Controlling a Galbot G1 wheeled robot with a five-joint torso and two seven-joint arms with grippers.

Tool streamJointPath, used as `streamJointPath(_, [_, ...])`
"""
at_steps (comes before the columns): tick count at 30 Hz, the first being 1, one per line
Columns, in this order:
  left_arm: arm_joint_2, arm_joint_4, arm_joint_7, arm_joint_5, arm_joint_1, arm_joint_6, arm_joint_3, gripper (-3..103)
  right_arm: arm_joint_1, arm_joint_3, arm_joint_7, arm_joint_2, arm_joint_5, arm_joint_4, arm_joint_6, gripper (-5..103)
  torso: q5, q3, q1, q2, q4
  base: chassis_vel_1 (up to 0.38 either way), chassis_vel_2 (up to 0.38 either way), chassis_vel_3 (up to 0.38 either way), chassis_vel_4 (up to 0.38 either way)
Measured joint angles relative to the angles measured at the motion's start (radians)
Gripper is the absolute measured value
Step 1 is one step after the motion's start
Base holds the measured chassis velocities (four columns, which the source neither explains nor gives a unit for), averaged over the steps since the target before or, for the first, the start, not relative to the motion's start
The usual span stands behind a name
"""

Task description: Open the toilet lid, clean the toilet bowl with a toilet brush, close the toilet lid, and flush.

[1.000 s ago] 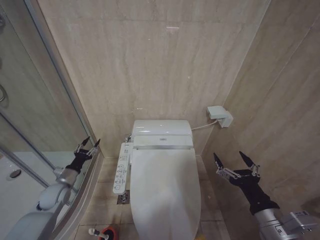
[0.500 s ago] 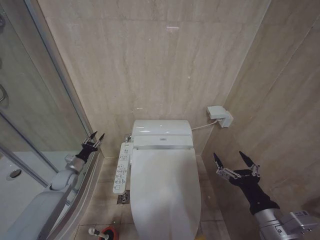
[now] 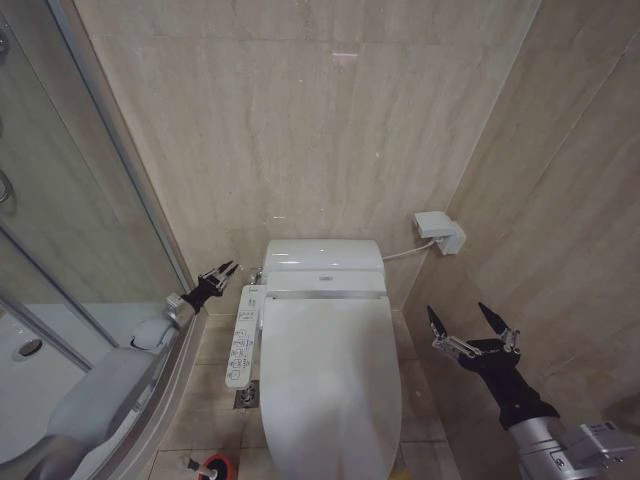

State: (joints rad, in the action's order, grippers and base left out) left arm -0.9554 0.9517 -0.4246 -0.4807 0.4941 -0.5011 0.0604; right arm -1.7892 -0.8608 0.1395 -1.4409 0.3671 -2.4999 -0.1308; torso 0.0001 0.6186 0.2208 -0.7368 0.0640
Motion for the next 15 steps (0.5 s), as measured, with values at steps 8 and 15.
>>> streamJointPath(8, [-0.018, -0.084, -0.059, 0.046, -0.032, -0.069, 0.017, 1, 0.0, 0.0, 0.0, 0.0, 0.0, 0.0, 0.0, 100, -0.0001, 0.0, 0.0, 0.0, -0.0003, 0.0, 0.0, 0.0, 0.0])
streamJointPath(15, [-0.06, -0.224, -0.099, 0.103, -0.088, -0.148, 0.016, 0, 0.0, 0.0, 0.0, 0.0, 0.0, 0.0, 0.0, 100, -0.0001, 0.0, 0.0, 0.0, -0.0001, 0.0, 0.0, 0.0, 0.0])
